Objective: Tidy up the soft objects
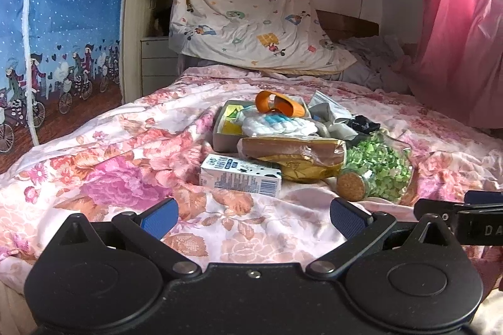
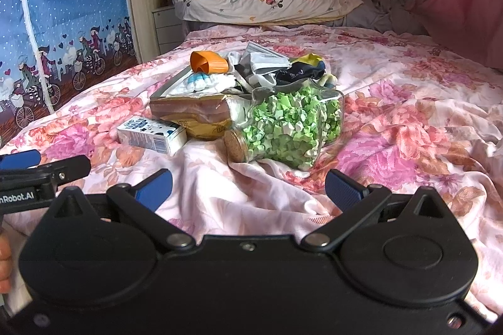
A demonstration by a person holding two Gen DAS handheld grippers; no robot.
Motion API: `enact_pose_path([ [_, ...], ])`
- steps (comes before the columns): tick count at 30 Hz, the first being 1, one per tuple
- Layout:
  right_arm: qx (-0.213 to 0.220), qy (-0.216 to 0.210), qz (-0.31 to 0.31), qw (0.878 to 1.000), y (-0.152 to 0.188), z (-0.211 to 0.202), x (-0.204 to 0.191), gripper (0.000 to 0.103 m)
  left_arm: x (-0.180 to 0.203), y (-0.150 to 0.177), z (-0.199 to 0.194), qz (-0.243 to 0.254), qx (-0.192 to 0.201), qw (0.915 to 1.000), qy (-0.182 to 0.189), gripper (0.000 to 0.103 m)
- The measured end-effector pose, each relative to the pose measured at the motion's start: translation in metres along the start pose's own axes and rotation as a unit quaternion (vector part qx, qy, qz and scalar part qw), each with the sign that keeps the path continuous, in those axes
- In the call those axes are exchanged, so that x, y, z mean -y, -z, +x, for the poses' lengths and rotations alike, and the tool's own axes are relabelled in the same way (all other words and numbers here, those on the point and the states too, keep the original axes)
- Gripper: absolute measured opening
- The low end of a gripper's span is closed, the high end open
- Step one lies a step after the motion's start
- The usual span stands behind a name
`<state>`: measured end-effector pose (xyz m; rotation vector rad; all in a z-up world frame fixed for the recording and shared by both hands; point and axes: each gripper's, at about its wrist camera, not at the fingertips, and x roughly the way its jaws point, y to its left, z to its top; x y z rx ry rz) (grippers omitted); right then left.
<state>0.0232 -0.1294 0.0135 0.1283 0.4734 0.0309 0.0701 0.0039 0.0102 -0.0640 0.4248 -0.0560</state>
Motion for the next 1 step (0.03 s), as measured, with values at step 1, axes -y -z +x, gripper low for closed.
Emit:
enact_pose_path([
  [1,0.0,0.0,0.0,1.0,0.0001,0.0001,-0.0002,0.102,0.0004,0.0001,0.0003,-0.001,-0.002,1.0,0.001,0.102],
])
